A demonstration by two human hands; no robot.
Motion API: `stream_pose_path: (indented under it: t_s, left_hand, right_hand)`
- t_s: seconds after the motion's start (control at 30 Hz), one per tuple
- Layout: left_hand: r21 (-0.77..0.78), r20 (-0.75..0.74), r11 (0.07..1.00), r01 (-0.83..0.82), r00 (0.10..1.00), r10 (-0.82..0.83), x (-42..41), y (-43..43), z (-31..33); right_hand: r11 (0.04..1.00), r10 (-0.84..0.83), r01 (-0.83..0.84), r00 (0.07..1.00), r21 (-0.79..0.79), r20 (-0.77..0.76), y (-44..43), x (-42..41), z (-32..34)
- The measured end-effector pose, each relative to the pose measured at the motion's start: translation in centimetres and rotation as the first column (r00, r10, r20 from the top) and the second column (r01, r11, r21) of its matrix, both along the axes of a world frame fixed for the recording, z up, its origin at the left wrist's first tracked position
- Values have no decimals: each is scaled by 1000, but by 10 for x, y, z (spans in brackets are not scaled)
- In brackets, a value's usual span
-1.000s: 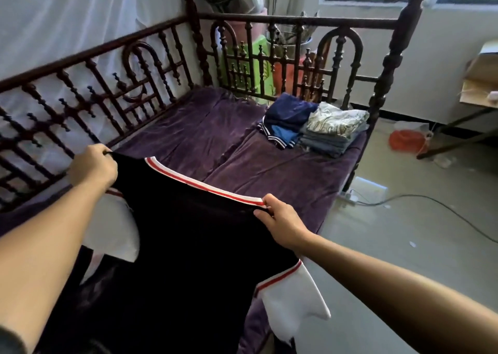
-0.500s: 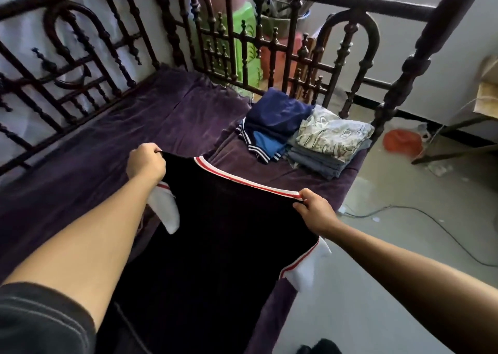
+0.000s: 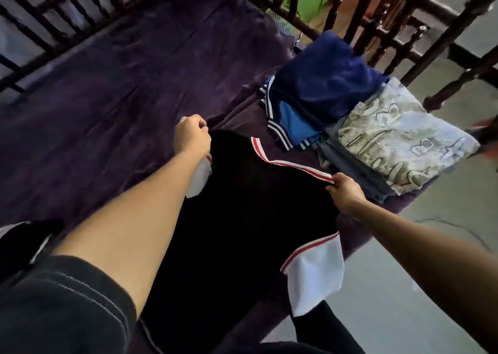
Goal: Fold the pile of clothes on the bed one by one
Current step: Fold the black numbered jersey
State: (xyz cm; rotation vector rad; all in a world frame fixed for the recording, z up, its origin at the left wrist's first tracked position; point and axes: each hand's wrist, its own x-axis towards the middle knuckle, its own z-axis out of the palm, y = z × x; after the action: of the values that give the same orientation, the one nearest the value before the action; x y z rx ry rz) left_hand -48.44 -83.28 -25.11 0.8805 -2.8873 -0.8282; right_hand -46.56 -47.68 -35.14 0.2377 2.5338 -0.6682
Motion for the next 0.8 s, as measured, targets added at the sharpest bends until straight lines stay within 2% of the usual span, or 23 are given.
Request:
stream_pose_path:
  t_s: [0.1,0.2,0.27,0.33,0.4,0.47,0.57,0.6,0.67,0.73,0.8]
  left_hand:
    - [39,112,998,-45,993,41,14,18,-43]
    - [112,261,988,-103,963,71,67,37,-79]
    - [142,359,980,-141,930,82,114,50,-97]
    - [144,469,974,-176,879,89,164,68,-111]
    - [140,572,974,-178,817,67,214,91,-122]
    - [141,634,982,-125,773,8,260,114,-135]
    - [102,689,995,-18,722,-57,312,137,-161]
    - [65,712,998,9,701,-53,324,140,-170]
    - [-19,746,999,26,666,-3,346,142,-187]
    - [-96,743,995,-7,665,77,364,140,-203]
    - [-157,720,986,-50,678,149,376,136,-217]
  right_hand:
    - [996,49,-55,996,76,80,10,-17,-26]
    - [913,332,-338,941,229,67,18,-11,-33]
    - [803,549,-542,835,249,47,18,4,-34]
    - [638,739,-734,669,233,83,14,21,-34]
    - [408,878,-894,440,188,188,7,41,-34]
    - [203,923,-975,221,88,315,6,62,-39]
    - [-57,864,-998,-52,-6,500,13,91,-59]
    - [-119,847,-993,-92,17,524,16,99,-68]
    - [-164,858,-981,-91,103,506,25,115,-82]
    - [-126,906,-976,-39,180,422,35,127,-94]
    - [-21,956,-978,41,209,289,46,132,-103]
